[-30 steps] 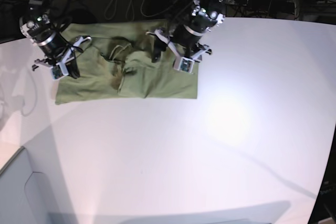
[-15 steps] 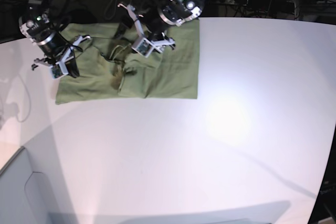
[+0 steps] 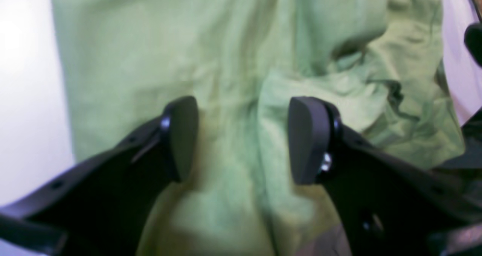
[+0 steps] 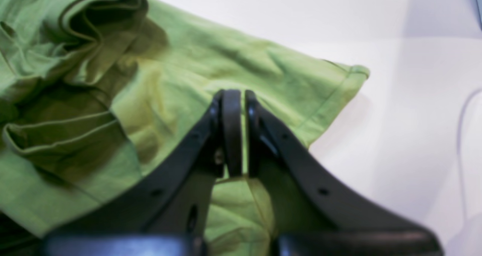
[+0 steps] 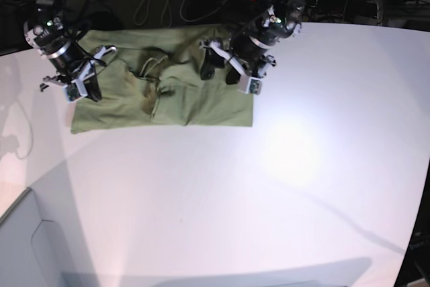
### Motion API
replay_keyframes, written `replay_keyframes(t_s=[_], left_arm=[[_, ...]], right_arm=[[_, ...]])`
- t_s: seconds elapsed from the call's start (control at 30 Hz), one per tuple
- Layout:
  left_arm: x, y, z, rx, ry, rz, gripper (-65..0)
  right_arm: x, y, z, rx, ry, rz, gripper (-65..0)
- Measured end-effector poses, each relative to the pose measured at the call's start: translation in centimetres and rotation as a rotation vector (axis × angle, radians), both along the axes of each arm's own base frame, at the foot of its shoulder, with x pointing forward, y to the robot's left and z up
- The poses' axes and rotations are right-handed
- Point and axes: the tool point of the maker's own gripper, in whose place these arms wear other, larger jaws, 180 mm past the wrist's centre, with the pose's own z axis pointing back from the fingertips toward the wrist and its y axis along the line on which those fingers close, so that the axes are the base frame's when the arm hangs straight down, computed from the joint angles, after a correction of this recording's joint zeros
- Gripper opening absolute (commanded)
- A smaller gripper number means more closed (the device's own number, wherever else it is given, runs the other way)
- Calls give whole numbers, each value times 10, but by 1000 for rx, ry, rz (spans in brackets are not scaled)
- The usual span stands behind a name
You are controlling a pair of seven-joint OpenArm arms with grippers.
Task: Fold the T-shirt properly
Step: 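Lay the held end over the strip beside the right gripper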
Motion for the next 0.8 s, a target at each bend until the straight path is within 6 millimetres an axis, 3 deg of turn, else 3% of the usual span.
replay_keyframes(t_s=[0.1, 0.5, 0.63, 0.8], left_arm=[[-5, -14, -8, -12, 25, -43, -283], [-20, -70, 5, -66, -1, -205, -283], [-38, -87, 7, -57, -17, -344, -283], [-52, -109, 23, -76, -62, -498, -283]], right_arm=[[-1, 0, -1, 0, 3, 0, -645], [-9, 0, -6, -1, 28, -1, -645], [-8, 0, -5, -1, 22, 0, -637], [-12, -5, -13, -31, 81, -8, -482]])
